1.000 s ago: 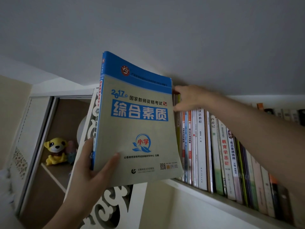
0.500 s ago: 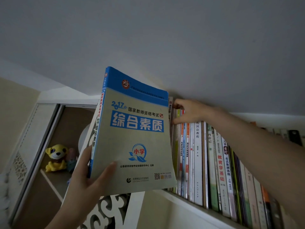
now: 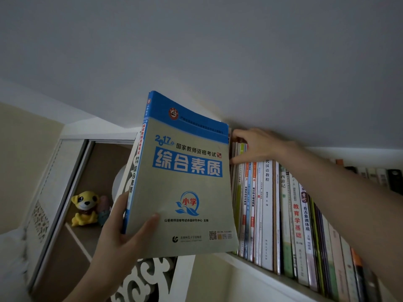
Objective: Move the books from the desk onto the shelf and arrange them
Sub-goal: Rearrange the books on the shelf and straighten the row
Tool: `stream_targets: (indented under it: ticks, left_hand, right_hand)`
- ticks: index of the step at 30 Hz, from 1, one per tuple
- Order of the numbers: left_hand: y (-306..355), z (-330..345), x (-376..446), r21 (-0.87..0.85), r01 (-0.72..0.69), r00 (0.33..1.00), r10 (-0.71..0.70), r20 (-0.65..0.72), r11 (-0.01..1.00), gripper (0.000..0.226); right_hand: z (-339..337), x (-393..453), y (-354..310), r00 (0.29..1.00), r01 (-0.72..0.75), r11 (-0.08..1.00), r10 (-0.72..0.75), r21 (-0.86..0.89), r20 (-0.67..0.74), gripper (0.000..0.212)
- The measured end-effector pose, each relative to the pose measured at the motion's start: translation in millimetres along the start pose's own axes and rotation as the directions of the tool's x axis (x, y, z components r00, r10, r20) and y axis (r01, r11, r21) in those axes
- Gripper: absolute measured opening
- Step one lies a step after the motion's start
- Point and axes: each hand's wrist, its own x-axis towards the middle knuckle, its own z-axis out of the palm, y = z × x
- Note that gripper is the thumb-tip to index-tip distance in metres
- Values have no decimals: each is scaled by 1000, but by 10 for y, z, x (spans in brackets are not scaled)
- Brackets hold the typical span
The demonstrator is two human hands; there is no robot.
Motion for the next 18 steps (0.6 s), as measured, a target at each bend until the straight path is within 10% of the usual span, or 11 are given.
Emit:
stream_targets:
  ticks: [18]
  left_hand:
    - [35,-198,21,52,-44,997,41,61,998,46]
  right_hand:
    - [-21,-17,37,999,-39,987,43,-155,22,67]
